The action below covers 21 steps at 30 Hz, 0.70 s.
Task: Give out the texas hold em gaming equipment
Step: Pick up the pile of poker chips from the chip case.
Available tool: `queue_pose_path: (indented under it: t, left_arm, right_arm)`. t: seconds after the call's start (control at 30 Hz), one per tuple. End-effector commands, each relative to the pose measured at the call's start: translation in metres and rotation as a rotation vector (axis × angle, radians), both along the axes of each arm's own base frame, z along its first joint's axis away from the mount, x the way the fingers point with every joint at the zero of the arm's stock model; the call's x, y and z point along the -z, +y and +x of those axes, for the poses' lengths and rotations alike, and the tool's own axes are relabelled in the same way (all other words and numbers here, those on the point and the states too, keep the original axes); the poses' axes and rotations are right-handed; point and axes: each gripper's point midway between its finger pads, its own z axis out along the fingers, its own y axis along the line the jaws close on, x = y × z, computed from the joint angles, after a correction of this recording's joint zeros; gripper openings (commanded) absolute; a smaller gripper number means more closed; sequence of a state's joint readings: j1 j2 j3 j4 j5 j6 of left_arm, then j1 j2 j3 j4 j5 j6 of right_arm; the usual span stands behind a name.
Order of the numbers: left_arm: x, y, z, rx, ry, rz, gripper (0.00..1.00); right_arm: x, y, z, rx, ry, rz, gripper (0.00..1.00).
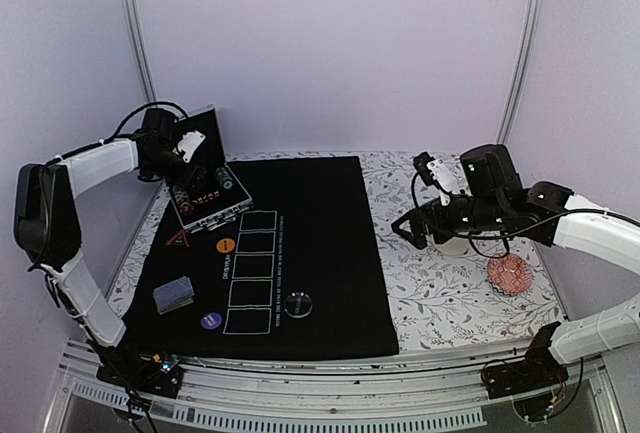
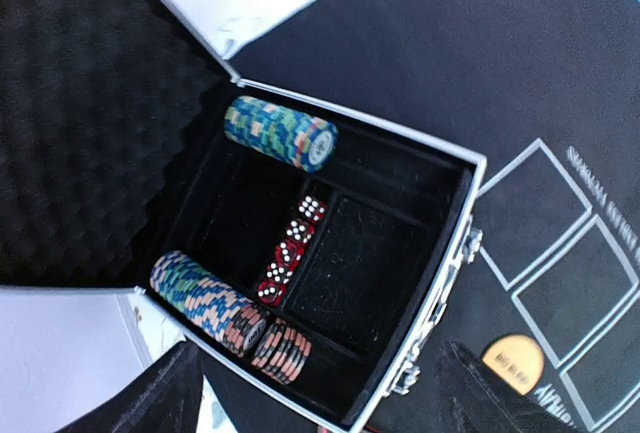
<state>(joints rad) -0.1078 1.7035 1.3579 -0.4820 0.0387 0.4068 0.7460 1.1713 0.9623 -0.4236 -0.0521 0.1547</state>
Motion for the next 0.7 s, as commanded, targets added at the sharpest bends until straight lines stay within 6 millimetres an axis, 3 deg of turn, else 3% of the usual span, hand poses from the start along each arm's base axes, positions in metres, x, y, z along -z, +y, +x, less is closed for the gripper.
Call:
queue_pose_path:
  t: [0.0,0.17,0.37,0.47,0.67]
  left_arm:
    - [-0.005,0.015,0.013,0.192,-0.061,-0.023,0.78]
    - [0.019,0.032,0.002,0.227,-0.014,0.018,0.61]
    - [0.063,0.042,-0.001,0.233,0.070,0.041,0.66]
    - [0.068,0.034,-0.007,0.286,0.074,0.016,0.70]
    - [0.082,0.060,0.001,0.193,0.067,0.096,0.69]
  right_arm:
    - [-0.017,0.008,-0.002,-0.073,-0.056,0.012,0.99]
    - [-0.001,0.015,0.001,-0.097,-0.024,-0.010,0.99]
    - [0.014,0.021,0.005,-0.108,0.007,-0.034,0.99]
    - [0.024,0.021,0.009,-0.097,0.031,-0.067,0.99]
    - [0.031,0.028,0.007,-0.134,0.049,-0.062,0.99]
